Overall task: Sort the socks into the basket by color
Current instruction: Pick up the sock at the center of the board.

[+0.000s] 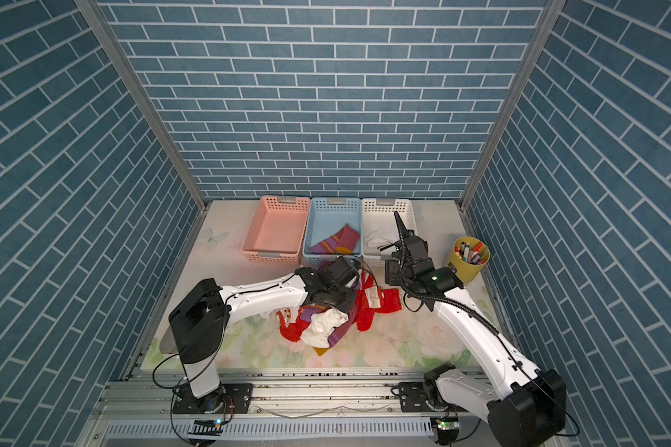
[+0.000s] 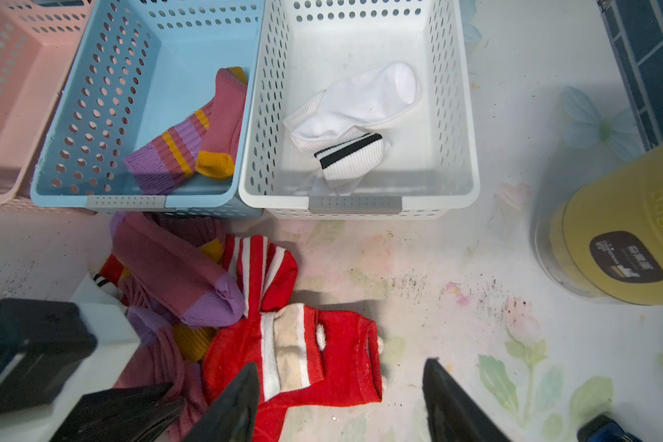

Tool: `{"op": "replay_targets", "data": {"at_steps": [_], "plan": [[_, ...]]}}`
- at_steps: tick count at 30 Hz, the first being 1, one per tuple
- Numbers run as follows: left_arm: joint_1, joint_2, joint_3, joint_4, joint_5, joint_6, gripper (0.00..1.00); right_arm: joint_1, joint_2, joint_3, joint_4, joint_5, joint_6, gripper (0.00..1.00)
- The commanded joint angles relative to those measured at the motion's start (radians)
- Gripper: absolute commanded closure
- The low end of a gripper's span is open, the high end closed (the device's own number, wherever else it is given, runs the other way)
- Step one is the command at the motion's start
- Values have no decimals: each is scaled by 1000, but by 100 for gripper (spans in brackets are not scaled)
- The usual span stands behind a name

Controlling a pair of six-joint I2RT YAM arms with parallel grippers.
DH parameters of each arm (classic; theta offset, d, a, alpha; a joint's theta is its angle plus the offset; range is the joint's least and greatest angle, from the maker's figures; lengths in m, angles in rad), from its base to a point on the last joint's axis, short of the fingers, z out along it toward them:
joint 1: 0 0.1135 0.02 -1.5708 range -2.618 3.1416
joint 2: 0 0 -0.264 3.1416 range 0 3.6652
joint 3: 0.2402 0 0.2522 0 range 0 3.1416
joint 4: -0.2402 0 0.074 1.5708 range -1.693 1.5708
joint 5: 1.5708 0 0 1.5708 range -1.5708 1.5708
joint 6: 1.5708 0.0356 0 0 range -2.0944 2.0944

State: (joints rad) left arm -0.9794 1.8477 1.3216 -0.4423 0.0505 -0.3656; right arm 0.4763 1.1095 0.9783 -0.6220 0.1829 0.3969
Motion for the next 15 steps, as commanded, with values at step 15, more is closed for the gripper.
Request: {"op": "replay_targets", "data": {"at_steps": [15], "plan": [[27,-203,105,-145,0,87,97,-8,-44,-34,-2,-4,47,32]]}}
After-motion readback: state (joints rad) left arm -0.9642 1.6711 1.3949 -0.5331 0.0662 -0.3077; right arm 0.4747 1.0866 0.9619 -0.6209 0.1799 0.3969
